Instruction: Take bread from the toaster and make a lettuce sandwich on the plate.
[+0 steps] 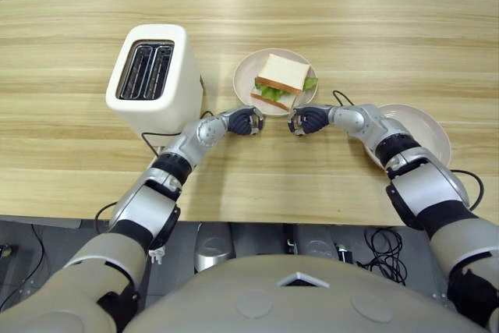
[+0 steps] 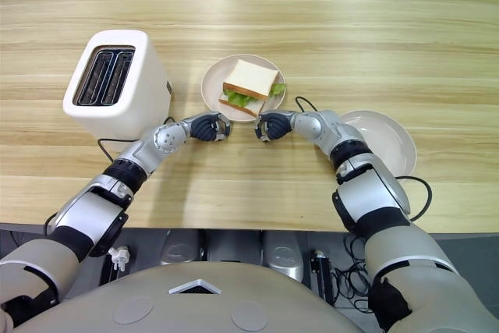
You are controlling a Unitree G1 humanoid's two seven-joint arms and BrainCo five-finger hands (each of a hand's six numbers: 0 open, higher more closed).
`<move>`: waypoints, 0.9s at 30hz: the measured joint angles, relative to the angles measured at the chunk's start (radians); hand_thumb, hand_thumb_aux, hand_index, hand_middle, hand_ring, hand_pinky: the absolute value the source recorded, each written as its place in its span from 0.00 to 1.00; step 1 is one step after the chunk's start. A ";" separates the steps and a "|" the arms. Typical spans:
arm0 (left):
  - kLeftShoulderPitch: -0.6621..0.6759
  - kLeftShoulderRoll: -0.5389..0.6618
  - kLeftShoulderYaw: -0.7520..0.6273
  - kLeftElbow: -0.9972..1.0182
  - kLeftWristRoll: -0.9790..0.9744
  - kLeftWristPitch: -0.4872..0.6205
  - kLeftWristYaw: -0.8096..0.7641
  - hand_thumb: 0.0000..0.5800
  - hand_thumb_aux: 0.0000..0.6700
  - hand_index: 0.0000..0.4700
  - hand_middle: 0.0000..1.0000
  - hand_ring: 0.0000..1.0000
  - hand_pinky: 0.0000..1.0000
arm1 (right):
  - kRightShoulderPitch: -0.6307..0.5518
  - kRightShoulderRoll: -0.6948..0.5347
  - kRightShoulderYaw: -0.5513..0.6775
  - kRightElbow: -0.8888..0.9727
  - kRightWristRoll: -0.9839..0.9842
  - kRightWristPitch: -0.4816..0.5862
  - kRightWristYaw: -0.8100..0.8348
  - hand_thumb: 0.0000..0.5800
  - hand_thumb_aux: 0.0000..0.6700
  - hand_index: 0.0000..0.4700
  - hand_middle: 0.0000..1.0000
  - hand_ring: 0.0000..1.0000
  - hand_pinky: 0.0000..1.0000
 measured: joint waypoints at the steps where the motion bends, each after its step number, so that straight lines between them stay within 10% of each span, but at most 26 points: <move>1: -0.003 0.003 0.001 0.017 0.002 -0.015 0.031 1.00 1.00 0.98 1.00 1.00 1.00 | 0.000 0.000 -0.009 0.010 0.006 -0.010 -0.005 1.00 1.00 0.98 1.00 1.00 1.00; 2: -0.001 0.012 0.002 0.019 0.002 -0.022 0.048 1.00 1.00 0.98 1.00 1.00 1.00 | 0.002 0.000 -0.016 0.016 0.014 -0.021 -0.004 1.00 1.00 0.98 1.00 1.00 1.00; 3: 0.005 0.023 0.006 0.018 0.001 -0.031 0.062 1.00 1.00 0.98 1.00 1.00 1.00 | 0.008 0.000 -0.032 0.019 0.035 -0.040 0.005 0.88 0.65 0.64 1.00 1.00 1.00; 4: 0.035 0.044 0.026 -0.019 -0.004 -0.048 0.083 0.86 0.63 0.62 0.12 0.12 0.12 | 0.036 -0.001 -0.080 0.018 0.095 -0.085 0.051 0.00 0.00 0.00 0.52 0.52 0.52; 5: 0.058 0.055 0.041 -0.049 -0.013 -0.061 0.092 0.64 0.40 0.39 0.00 0.00 0.00 | 0.055 -0.001 -0.106 0.018 0.131 -0.114 0.074 0.00 0.00 0.00 0.17 0.17 0.17; 6: 0.082 0.064 0.058 -0.086 -0.027 -0.064 0.096 0.00 0.00 0.00 0.00 0.00 0.00 | 0.069 -0.001 -0.135 0.015 0.171 -0.139 0.102 0.00 0.00 0.00 0.00 0.00 0.00; 15: 0.462 -0.019 0.293 -0.831 -0.392 -0.048 0.087 0.00 0.00 0.00 0.00 0.00 0.00 | 0.340 0.053 -0.460 -0.444 0.791 -0.231 0.374 0.00 0.00 0.00 0.00 0.00 0.00; 27: 0.494 -0.184 0.382 -0.873 -0.505 -0.121 0.143 0.00 0.00 0.00 0.00 0.00 0.00 | 0.472 0.277 -0.580 -0.682 0.831 -0.241 0.106 0.00 0.00 0.00 0.00 0.00 0.00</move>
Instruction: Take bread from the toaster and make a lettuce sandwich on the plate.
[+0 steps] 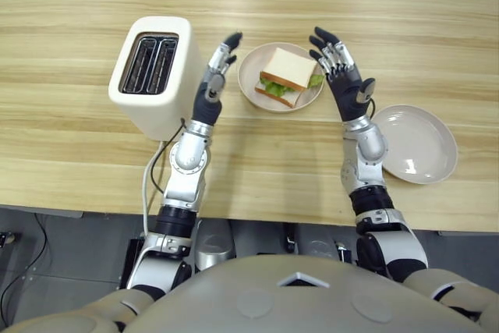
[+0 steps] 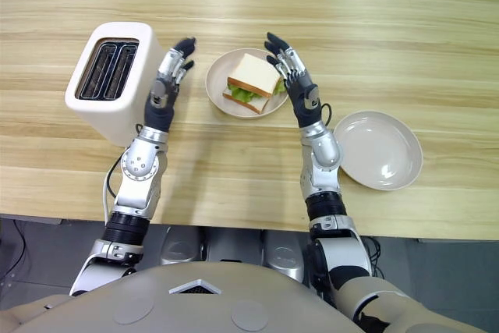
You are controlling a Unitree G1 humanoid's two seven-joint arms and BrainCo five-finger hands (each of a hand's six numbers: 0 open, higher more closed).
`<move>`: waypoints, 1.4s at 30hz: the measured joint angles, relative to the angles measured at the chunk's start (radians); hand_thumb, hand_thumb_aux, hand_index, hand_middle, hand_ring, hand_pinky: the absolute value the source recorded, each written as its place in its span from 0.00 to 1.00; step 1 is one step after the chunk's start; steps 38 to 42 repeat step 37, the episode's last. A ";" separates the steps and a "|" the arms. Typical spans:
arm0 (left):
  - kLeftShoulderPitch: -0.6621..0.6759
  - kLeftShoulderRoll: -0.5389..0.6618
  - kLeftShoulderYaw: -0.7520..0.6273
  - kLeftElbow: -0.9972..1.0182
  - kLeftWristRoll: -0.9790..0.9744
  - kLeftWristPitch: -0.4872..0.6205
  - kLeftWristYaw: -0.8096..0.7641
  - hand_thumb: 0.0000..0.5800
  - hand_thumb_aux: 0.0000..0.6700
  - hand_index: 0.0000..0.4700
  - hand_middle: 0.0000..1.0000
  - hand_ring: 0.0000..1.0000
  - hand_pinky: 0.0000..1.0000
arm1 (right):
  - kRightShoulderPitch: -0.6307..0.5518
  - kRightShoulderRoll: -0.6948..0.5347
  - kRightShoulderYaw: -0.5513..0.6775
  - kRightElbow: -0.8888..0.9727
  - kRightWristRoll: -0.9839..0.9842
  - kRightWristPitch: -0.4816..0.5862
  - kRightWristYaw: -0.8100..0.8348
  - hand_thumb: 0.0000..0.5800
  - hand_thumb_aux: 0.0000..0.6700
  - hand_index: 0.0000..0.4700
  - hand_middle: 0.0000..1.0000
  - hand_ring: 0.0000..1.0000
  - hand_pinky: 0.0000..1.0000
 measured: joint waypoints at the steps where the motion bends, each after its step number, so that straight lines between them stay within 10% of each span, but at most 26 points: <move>1: 0.002 -0.006 0.016 -0.003 -0.002 -0.012 0.012 0.00 0.00 0.00 0.00 0.00 0.00 | -0.001 0.005 -0.016 -0.001 -0.012 -0.004 -0.035 0.00 0.00 0.00 0.00 0.00 0.00; 42: 0.041 -0.028 0.024 0.067 0.115 -0.088 0.095 0.00 0.00 0.00 0.00 0.00 0.00 | -0.051 -0.003 -0.026 0.099 -0.196 -0.052 -0.288 0.00 0.00 0.00 0.00 0.00 0.00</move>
